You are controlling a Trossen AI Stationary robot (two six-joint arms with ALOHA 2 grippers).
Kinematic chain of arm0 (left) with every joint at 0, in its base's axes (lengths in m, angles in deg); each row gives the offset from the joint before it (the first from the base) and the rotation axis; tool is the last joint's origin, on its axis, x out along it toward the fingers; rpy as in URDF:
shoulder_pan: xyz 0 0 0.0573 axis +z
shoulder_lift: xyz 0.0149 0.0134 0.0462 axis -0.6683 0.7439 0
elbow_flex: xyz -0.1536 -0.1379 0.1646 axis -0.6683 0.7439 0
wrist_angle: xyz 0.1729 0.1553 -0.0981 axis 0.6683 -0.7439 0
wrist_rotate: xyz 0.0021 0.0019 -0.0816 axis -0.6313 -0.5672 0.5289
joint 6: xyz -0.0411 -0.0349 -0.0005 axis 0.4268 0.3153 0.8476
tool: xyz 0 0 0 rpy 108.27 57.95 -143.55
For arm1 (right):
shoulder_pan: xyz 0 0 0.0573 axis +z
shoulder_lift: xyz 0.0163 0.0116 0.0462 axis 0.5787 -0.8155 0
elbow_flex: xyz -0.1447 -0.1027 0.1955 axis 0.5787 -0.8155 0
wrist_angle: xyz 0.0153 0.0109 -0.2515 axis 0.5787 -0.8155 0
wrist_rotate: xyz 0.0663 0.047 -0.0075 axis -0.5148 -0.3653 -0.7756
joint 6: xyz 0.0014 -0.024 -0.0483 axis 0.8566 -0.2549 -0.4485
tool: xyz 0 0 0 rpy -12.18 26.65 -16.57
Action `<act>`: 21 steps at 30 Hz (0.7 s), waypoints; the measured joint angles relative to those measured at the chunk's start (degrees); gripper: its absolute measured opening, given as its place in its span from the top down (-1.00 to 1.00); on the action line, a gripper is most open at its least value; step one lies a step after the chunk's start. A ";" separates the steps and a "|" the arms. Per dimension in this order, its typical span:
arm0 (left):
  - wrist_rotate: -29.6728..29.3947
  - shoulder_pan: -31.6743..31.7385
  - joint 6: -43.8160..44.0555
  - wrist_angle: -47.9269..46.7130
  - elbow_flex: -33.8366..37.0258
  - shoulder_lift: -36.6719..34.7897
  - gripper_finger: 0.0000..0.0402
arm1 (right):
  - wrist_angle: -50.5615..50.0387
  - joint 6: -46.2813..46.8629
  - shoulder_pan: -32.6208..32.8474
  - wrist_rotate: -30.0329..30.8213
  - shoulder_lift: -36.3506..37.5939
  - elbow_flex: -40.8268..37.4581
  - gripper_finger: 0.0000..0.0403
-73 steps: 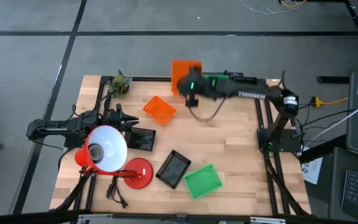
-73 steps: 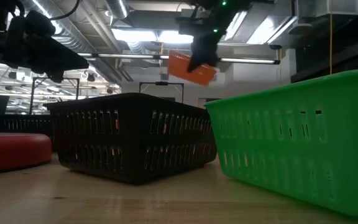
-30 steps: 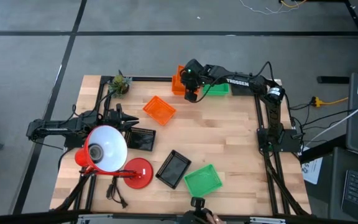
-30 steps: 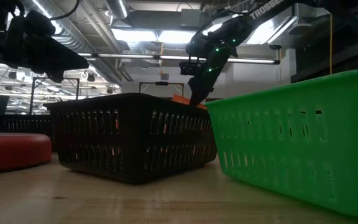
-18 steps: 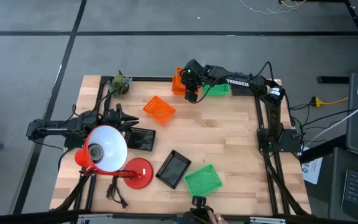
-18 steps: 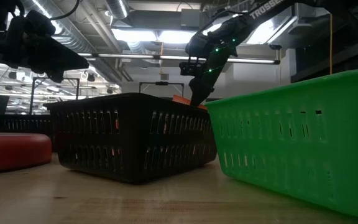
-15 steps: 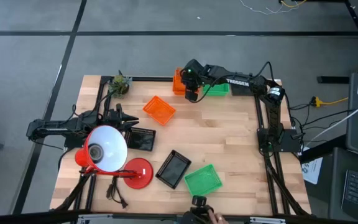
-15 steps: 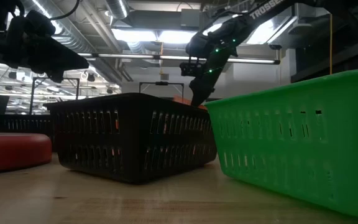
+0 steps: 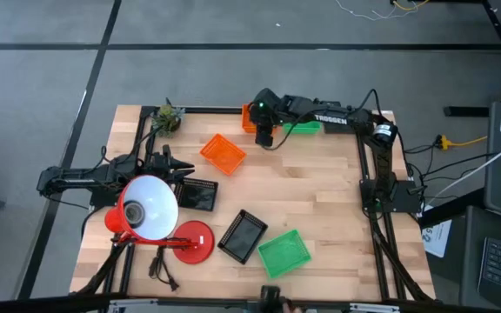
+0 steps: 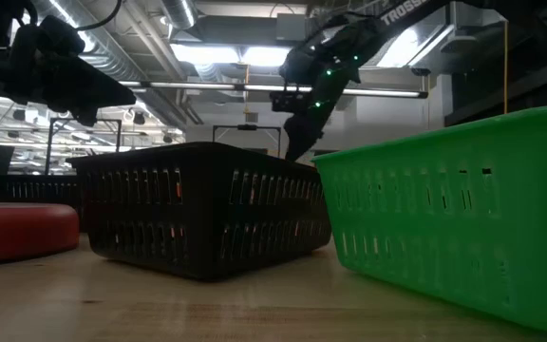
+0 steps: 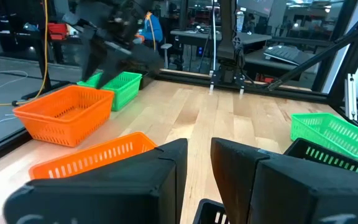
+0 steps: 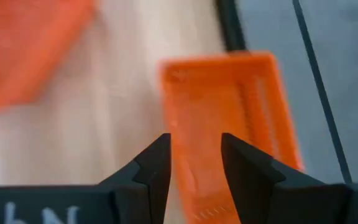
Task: Stack baskets by color
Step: Stack the bottom orange bin on top of the top stacked orange bins
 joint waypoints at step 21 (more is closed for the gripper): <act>0.01 0.01 -0.02 -0.07 0.00 0.00 0.68 | 13.36 -6.25 15.90 -11.45 -6.95 0.00 0.38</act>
